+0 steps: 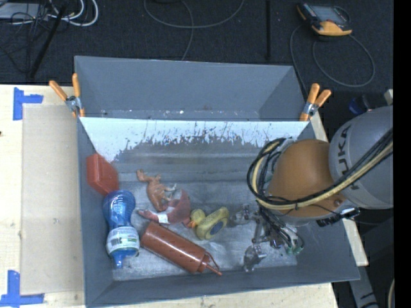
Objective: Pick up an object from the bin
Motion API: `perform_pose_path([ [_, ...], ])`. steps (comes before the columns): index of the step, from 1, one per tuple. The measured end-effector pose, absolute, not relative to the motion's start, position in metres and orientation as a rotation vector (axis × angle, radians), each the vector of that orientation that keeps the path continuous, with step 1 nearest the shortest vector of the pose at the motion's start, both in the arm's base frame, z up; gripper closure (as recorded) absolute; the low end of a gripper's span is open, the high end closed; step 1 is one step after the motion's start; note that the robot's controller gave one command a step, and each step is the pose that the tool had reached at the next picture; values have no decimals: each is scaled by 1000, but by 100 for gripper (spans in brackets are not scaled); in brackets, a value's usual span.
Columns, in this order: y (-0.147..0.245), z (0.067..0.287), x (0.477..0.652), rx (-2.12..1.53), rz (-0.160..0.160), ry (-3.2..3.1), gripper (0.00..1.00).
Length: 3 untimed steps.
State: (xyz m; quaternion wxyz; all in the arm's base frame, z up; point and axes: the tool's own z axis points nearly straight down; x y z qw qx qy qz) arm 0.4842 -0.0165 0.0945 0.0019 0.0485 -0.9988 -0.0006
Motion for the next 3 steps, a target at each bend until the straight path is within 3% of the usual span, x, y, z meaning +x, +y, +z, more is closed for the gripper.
perform_pose_path([
  [1,44,83,512,49,2,-3142,0],
  [2,72,78,511,179,0,-3144,0],
  [3,84,74,484,283,7,-3138,0],
])
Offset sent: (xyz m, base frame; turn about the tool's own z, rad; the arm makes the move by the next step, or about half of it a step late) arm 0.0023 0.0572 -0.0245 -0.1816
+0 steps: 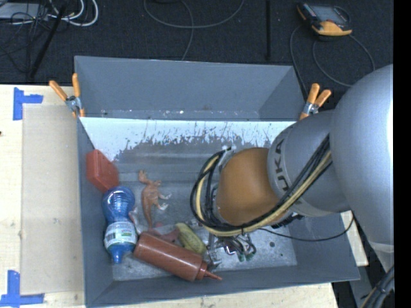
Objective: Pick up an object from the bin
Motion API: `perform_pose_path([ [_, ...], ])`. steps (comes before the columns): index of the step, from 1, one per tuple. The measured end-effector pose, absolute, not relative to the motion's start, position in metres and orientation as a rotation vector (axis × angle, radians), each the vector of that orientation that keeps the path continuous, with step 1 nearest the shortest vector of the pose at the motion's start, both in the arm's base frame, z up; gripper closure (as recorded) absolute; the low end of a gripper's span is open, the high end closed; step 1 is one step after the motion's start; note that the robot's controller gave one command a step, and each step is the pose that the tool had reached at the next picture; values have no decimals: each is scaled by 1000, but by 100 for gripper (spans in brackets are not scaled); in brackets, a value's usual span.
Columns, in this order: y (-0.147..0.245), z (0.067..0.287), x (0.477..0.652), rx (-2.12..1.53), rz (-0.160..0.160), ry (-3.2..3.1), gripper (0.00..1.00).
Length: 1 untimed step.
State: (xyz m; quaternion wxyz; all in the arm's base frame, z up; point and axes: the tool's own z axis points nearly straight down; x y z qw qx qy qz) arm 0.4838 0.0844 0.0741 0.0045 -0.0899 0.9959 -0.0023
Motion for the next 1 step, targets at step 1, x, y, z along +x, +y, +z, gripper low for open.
perform_pose_path([
  [1,97,74,481,-436,-6,3100,0],
])
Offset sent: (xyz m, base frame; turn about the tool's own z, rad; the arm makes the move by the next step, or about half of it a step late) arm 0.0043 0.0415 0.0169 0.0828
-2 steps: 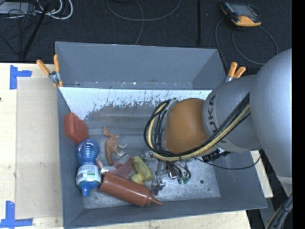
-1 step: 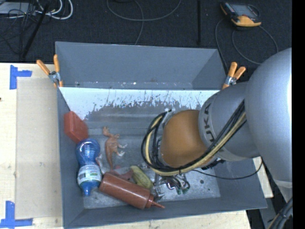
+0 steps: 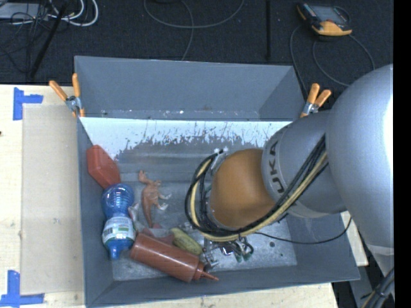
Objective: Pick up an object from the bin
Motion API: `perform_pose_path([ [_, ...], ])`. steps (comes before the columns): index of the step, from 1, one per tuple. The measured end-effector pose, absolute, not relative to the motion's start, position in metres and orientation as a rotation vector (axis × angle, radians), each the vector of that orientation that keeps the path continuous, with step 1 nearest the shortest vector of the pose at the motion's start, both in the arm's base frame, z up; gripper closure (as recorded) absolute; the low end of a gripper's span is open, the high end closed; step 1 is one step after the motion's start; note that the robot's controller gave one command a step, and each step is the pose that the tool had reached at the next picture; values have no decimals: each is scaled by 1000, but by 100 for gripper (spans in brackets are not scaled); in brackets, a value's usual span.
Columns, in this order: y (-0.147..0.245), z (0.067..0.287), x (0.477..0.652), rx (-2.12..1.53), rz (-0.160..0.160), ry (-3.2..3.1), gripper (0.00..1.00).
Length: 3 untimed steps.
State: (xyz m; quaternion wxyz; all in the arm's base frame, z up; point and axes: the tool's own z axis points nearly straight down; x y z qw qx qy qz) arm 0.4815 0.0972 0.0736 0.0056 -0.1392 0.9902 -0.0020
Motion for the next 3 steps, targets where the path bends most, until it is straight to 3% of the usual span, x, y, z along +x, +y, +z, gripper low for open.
perform_pose_path([
  [1,112,82,484,-247,-9,3139,0],
  [2,143,80,482,-309,-6,3125,100],
  [3,143,80,482,-309,-6,3125,100],
])
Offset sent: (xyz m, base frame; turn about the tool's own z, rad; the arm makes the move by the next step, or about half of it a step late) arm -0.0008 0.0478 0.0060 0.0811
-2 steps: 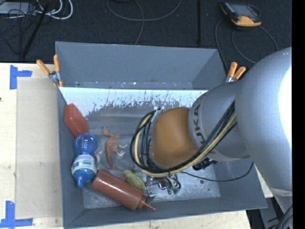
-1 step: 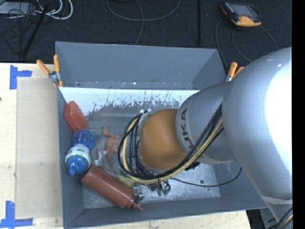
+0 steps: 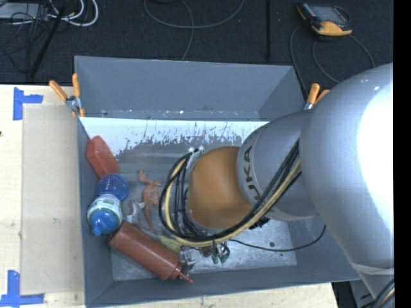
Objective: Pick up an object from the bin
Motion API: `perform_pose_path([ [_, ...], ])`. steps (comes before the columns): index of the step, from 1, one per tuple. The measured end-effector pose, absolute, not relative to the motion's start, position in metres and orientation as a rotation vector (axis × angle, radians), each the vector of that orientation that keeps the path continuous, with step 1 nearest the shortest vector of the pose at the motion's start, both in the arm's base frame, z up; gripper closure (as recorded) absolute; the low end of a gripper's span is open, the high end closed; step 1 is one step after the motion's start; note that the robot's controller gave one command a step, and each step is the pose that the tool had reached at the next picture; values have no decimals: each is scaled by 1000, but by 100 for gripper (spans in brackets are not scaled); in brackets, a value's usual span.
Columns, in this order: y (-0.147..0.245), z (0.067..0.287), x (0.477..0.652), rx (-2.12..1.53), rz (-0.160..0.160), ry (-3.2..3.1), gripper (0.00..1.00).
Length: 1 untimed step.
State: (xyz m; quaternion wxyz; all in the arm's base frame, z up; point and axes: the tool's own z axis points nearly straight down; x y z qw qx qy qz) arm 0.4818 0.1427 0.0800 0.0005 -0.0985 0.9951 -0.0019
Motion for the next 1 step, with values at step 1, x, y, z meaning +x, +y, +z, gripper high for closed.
perform_pose_path([
  [1,132,128,492,-291,-4,3139,100],
])
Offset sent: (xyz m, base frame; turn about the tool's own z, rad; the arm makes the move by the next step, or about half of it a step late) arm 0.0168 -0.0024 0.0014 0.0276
